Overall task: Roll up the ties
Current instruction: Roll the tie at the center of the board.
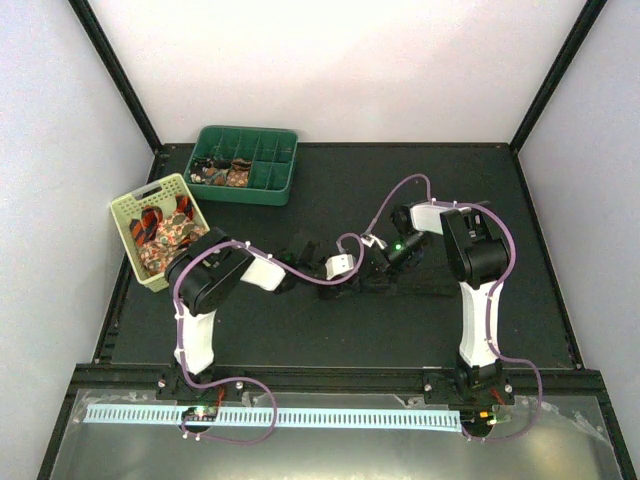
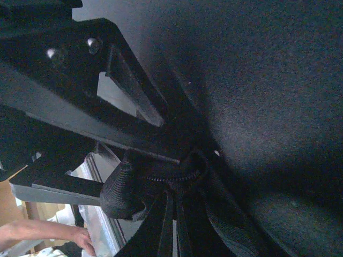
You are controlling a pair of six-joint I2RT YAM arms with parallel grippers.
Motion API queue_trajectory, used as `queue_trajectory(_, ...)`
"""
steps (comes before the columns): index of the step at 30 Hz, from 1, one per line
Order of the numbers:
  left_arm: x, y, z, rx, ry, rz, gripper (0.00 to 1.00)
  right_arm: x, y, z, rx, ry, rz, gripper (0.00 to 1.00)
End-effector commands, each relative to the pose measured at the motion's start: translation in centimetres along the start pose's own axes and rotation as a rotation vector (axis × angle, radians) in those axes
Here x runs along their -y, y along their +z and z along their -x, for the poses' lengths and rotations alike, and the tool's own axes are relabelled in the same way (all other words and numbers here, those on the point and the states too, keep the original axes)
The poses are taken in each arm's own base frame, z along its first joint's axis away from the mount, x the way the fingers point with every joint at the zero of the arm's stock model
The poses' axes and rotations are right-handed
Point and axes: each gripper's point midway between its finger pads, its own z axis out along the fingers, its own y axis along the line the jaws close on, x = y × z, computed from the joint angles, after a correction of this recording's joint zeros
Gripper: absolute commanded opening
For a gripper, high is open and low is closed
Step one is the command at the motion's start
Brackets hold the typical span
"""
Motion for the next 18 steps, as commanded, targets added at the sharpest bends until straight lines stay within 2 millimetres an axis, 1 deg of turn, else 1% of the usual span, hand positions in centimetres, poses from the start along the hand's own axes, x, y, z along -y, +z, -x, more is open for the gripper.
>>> queue_trajectory(1,0.5,1.0,1.7,0.056,0.085,-0.03,0.45,5.3,0.6,-1.2,-0.086,-0.032,-0.219,0.02)
queue_trajectory(4,0.9,1.0,2.2,0.054,0.086,-0.019,0.44,5.5,0.6,-0.8,-0.079,-0.031,-0.223,0.02)
queue_trajectory(6,0.9,1.1,2.3,0.042,0.079,-0.001,0.39,5.6,0.6,-0.5,-0.073,-0.027,-0.225,0.02)
queue_trajectory(8,0.7,1.3,2.1,0.015,0.075,0.034,0.34,5.5,0.7,-0.4,-0.069,-0.024,-0.215,0.02)
queue_trajectory(11,0.0,1.2,0.9,-0.063,0.041,0.095,0.29,4.9,0.4,-0.3,-0.059,-0.023,-0.21,0.02)
queue_trajectory(13,-0.5,0.8,0.1,-0.111,0.016,0.141,0.27,4.5,-0.1,-0.1,-0.044,-0.016,-0.211,0.06)
queue_trajectory(15,-0.6,0.4,-0.8,-0.165,-0.007,0.176,0.27,4.1,-1.0,0.2,-0.024,0.001,-0.205,0.12)
queue_trajectory(18,-0.6,-0.3,-1.9,-0.234,-0.028,0.221,0.25,3.8,-2.4,0.0,-0.008,0.048,-0.195,0.19)
